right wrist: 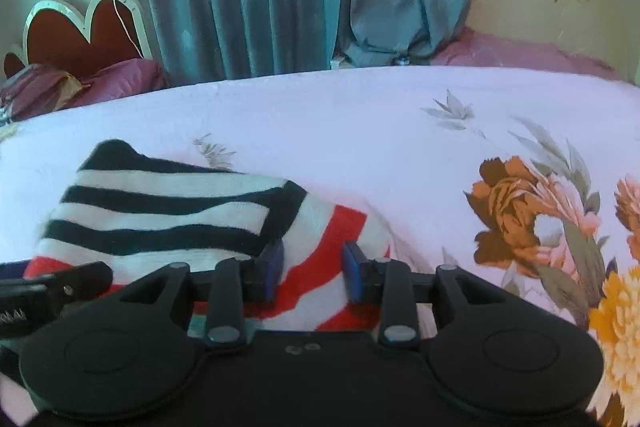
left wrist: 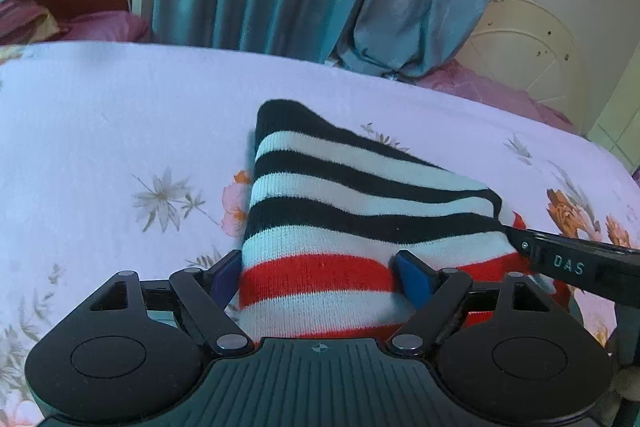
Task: Fold small clothes
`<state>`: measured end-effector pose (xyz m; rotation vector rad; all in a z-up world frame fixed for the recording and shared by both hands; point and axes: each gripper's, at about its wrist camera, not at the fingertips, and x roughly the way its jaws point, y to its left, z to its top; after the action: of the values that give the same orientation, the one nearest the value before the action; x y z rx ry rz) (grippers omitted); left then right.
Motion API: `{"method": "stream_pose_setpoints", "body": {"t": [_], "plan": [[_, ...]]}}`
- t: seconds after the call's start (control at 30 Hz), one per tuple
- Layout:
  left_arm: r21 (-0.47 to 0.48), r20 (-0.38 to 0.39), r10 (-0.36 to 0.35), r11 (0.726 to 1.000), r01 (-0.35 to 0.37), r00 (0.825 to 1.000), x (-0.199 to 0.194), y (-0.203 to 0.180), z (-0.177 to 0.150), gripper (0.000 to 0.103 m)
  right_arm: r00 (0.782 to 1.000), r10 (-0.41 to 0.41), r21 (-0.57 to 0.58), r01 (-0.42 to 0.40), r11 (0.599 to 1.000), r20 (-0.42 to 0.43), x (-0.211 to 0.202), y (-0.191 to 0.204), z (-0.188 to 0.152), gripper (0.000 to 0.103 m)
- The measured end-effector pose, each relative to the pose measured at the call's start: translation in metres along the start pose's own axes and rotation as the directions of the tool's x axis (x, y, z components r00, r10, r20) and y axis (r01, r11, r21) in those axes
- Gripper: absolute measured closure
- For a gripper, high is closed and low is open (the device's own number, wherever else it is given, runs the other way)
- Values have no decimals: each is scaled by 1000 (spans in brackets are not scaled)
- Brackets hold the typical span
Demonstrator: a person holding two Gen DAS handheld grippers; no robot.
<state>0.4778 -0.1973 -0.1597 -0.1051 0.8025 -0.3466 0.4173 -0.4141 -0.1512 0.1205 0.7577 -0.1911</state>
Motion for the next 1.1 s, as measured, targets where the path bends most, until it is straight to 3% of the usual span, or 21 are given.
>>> {"method": "stream_pose_setpoints", "body": {"t": [0.1, 0.2, 0.4, 0.53, 0.67, 0.8, 1.1], "plan": [[21, 6, 16, 1000, -17, 1000, -6, -2, 1, 22, 1000, 4, 3, -4, 1000, -22, -7, 0, 5, 71], [23, 18, 19, 1000, -19, 1000, -21, -1, 0, 22, 998, 68, 75, -67, 995, -7, -29, -8, 5, 68], [43, 30, 16, 999, -17, 999, -51, -6, -12, 22, 993, 114, 24, -115, 993, 36, -74, 1, -13, 67], [70, 29, 10, 997, -12, 1000, -67, -13, -25, 22, 992, 118, 15, -119, 993, 46, -88, 2, -27, 67], [118, 22, 30, 993, -33, 999, -70, -17, -37, 22, 995, 102, -23, -103, 994, -24, -75, 6, -42, 68], [115, 10, 41, 992, -42, 999, -72, -16, -35, 22, 993, 109, -13, -110, 994, -34, -78, 5, -41, 67], [125, 4, 32, 992, -32, 999, -95, -15, -53, 22, 992, 127, -38, -127, 991, 9, -118, 3, -67, 67]]}}
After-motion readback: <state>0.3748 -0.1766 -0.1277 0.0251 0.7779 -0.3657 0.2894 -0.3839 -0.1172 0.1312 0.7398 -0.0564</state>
